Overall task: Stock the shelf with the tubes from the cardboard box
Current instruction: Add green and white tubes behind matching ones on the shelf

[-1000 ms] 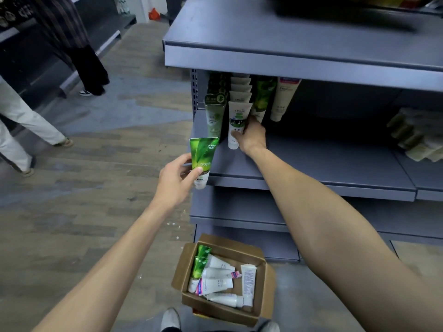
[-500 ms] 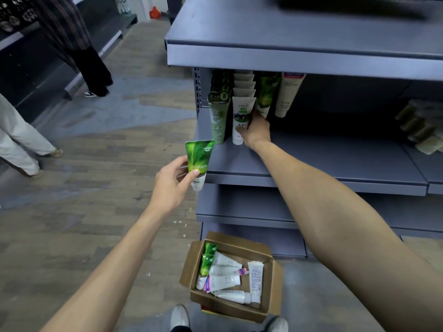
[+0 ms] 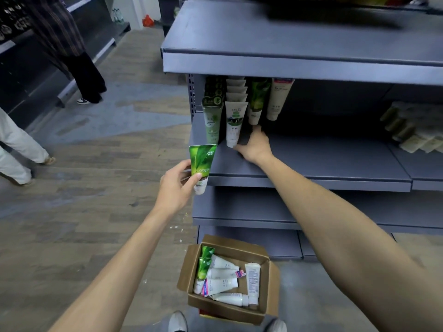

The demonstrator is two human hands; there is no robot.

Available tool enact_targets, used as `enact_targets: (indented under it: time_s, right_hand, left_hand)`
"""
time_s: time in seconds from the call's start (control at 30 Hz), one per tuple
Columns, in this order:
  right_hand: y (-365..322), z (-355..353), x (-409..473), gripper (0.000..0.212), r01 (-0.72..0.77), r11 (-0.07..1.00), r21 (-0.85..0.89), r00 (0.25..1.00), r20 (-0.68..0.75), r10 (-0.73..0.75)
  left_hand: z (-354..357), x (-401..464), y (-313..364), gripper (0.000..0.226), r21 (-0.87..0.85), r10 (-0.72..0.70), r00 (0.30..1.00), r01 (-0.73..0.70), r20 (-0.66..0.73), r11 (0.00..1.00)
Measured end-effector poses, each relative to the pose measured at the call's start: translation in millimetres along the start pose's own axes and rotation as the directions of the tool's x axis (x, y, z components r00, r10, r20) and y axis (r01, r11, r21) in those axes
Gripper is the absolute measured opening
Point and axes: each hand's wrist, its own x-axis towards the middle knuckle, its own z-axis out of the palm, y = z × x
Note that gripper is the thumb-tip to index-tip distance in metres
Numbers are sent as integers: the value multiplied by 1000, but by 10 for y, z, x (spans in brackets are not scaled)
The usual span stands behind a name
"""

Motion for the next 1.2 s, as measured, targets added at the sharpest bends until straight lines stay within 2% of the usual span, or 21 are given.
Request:
enact_targets:
  time_s: [0.13,0.27,0.4,0.6,0.8,1.0,1.2]
  right_hand:
    - [94,-155,-466,59,93,991,95,981,160,-107]
    - [249,-313,-912,55,114,969,220,941,289,-176]
    - [398,-502,-1114,48,124,957,263,950,248,-191]
    - [661,-785,-1265,31,99,957,274,988,87,-127]
    - [988,-1045,-1278,26,124,959,255,992,-36,-119]
    - [1170,-1370,-1029,23,136,965,226,990,-64,-124]
    - [1252,-1371,-717,18,132,975,177,991,-24,-130]
  left_hand:
    - [169,86,20,29,29,12,999,-13,42,999]
    - [408,134,92,28,67,50,994,-57,97,996]
    - [703,154,252,28,86,92,979,-109,182,990]
    - [1125,179,482,29,37,118,946,-135,303,990]
    - [1496,211,654,41,51,137,913,-169,384,984]
    - [1750,238,743,52,72,65,931,-97,361,993]
    - [1709,154,695,49,106,-1,976,-23,218,994]
